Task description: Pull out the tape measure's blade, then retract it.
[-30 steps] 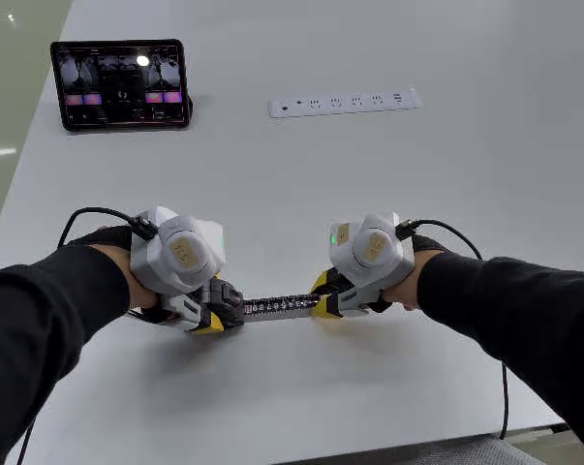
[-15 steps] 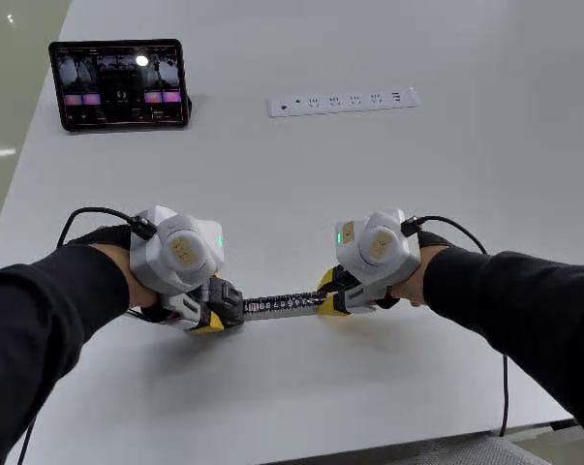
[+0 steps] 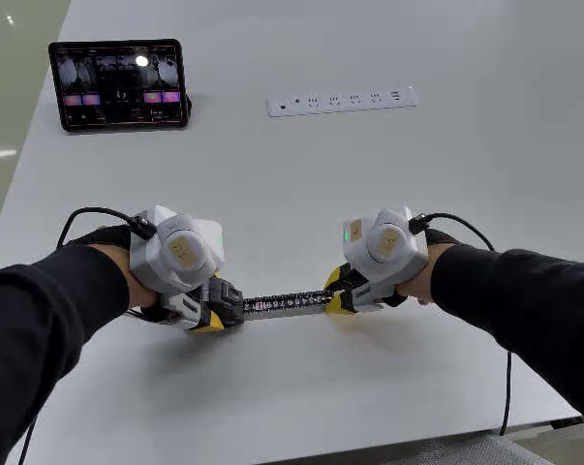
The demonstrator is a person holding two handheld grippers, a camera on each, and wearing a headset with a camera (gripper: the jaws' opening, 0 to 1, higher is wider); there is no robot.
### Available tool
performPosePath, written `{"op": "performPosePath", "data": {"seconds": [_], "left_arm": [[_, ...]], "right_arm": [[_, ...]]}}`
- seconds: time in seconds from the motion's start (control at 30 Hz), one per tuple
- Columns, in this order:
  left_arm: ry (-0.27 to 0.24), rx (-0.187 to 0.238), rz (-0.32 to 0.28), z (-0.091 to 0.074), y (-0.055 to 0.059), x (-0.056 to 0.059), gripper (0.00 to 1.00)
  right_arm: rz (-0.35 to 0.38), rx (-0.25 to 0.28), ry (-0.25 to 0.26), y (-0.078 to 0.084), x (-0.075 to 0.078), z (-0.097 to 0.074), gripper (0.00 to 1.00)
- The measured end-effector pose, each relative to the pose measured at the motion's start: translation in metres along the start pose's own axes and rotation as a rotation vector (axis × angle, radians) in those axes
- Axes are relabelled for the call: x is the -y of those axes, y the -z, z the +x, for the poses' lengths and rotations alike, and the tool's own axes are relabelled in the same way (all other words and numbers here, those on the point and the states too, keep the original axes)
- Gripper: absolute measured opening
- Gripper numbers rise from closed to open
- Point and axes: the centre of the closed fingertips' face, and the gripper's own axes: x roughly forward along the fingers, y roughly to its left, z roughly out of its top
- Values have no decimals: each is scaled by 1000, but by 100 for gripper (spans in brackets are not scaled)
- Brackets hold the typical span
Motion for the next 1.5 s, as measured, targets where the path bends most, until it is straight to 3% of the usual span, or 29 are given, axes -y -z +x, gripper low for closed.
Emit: {"op": "performPosePath", "data": {"seconds": [1.5], "left_arm": [[-2,-1,2,0,1,-1,34]], "right_arm": [[9,-18,9,22,4,-18,9]]}}
